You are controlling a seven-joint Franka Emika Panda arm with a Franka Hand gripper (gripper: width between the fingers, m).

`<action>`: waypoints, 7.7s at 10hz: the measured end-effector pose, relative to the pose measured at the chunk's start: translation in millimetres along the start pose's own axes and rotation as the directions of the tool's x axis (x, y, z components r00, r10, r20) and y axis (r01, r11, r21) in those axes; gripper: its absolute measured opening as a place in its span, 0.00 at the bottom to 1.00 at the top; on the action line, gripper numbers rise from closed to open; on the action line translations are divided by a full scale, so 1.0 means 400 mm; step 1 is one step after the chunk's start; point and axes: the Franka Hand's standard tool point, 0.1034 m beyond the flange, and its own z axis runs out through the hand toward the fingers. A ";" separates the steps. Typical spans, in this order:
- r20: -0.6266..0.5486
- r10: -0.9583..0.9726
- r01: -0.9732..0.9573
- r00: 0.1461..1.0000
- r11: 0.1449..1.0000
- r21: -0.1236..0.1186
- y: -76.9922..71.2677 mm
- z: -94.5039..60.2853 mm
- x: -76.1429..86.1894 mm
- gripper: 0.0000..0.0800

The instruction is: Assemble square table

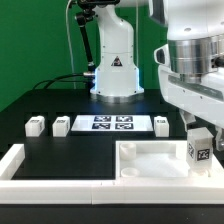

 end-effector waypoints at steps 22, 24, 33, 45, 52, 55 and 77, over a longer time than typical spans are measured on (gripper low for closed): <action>-0.109 -0.287 0.294 0.952 0.955 0.048 -0.009 0.026 0.022 0.38; -0.109 -0.287 0.294 0.952 0.955 0.048 -0.009 0.026 0.022 0.38; -0.151 -0.502 0.511 0.852 0.859 0.027 -0.004 0.025 0.044 0.81; -0.136 -0.980 0.980 0.147 0.163 -0.117 -0.006 -0.001 0.068 0.78; -0.170 -0.770 0.777 0.615 0.628 -0.035 -0.012 0.007 0.040 0.36; -0.192 -0.523 0.531 0.831 0.847 -0.011 -0.007 0.008 0.048 0.36; -0.161 -0.471 0.471 0.868 0.881 -0.038 0.006 0.014 0.020 0.81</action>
Offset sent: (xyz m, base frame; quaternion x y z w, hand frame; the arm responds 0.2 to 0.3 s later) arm 0.0000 0.0000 0.0000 0.0000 0.0000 -0.1938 0.9810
